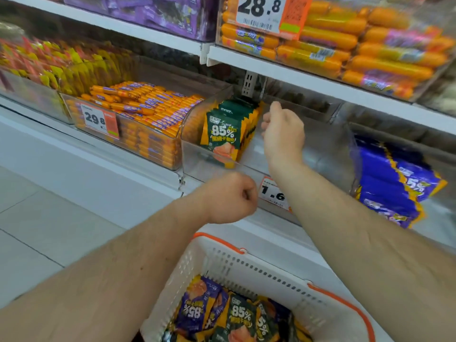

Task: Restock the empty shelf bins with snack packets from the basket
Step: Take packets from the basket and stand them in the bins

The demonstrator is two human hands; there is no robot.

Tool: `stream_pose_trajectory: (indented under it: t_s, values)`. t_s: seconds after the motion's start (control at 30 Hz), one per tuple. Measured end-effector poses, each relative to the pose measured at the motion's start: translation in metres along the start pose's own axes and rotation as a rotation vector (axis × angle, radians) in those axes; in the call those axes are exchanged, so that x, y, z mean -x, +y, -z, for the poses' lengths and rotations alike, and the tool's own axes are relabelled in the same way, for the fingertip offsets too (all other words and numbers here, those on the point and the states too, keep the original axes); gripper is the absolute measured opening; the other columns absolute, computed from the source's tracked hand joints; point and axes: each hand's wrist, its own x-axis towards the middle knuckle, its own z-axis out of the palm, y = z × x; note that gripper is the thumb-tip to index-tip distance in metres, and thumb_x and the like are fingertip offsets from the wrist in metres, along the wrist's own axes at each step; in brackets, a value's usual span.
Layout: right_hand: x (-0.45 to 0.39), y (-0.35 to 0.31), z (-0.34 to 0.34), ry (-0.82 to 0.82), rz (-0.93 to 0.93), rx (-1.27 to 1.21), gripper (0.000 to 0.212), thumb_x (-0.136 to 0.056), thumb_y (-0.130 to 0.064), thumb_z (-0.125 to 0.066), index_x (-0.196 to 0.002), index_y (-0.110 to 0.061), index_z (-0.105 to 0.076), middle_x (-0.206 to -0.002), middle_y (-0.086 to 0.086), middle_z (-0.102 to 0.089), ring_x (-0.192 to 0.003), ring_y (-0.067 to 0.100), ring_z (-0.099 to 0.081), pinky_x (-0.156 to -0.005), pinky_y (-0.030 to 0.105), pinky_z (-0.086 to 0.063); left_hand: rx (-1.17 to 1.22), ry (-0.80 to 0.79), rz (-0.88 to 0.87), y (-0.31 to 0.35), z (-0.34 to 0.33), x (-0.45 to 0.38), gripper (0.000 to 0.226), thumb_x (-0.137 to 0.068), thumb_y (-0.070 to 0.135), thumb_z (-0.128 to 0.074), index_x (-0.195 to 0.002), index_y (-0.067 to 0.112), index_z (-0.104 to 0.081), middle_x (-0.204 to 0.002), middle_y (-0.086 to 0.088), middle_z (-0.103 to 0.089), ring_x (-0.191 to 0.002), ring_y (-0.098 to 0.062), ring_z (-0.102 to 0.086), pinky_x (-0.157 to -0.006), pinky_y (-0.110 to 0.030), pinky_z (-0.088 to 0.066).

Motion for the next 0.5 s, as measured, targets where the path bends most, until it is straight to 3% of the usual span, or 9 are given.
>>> stream_pose_trajectory:
  t_s: [0.1,0.2,0.27,0.33,0.5]
  values:
    - [0.034,0.003,0.012,-0.054,0.15,-0.028,0.04,-0.1,-0.033,-0.045,-0.083,0.001,-0.058,-0.077,0.005,-0.059,-0.077,0.018,-0.054,-0.076,0.042,-0.048,-0.033,-0.136,0.059,-0.006,-0.008,0.004,0.011,-0.086,0.012,-0.059,-0.086,0.016,-0.07,-0.066,0.015,-0.058,-0.063,0.001,-0.054,-0.058,-0.012,-0.042]
    - [0.066,0.016,0.021,-0.094,0.246,-0.014,0.037,-0.1,-0.027,-0.046,-0.076,-0.001,-0.057,-0.069,-0.003,-0.052,-0.069,0.01,-0.046,-0.067,0.033,-0.039,-0.115,-0.277,0.102,-0.013,-0.02,0.006,0.016,-0.086,0.016,-0.058,-0.096,0.017,-0.071,-0.076,0.016,-0.061,-0.073,-0.003,-0.056,-0.063,-0.016,-0.043]
    - [0.085,0.035,0.027,-0.099,0.362,-0.011,0.036,-0.096,-0.028,-0.045,-0.07,-0.004,-0.054,-0.066,0.001,-0.051,-0.068,0.012,-0.045,-0.065,0.028,-0.036,-0.187,-0.398,0.136,-0.02,-0.03,0.007,0.019,-0.088,0.019,-0.057,-0.103,0.019,-0.068,-0.082,0.015,-0.059,-0.075,-0.003,-0.055,-0.065,-0.017,-0.042]
    - [0.1,0.06,0.034,-0.102,0.445,-0.02,0.04,-0.093,-0.028,-0.043,-0.07,0.002,-0.055,-0.068,0.013,-0.056,-0.071,0.022,-0.051,-0.066,0.032,-0.04,-0.266,-0.522,0.163,-0.027,-0.04,0.01,0.025,-0.089,0.025,-0.058,-0.113,0.021,-0.065,-0.095,0.012,-0.061,-0.085,-0.007,-0.057,-0.078,-0.024,-0.047]
    - [0.133,0.159,0.049,-0.173,0.312,0.138,0.044,-0.092,-0.031,-0.043,-0.07,0.003,-0.058,-0.07,0.014,-0.057,-0.071,0.024,-0.051,-0.064,0.036,-0.041,-0.439,-0.795,0.217,-0.037,-0.06,0.014,0.042,-0.093,0.035,-0.056,-0.132,0.019,-0.056,-0.13,0.004,-0.058,-0.115,-0.018,-0.055,-0.101,-0.038,-0.044]
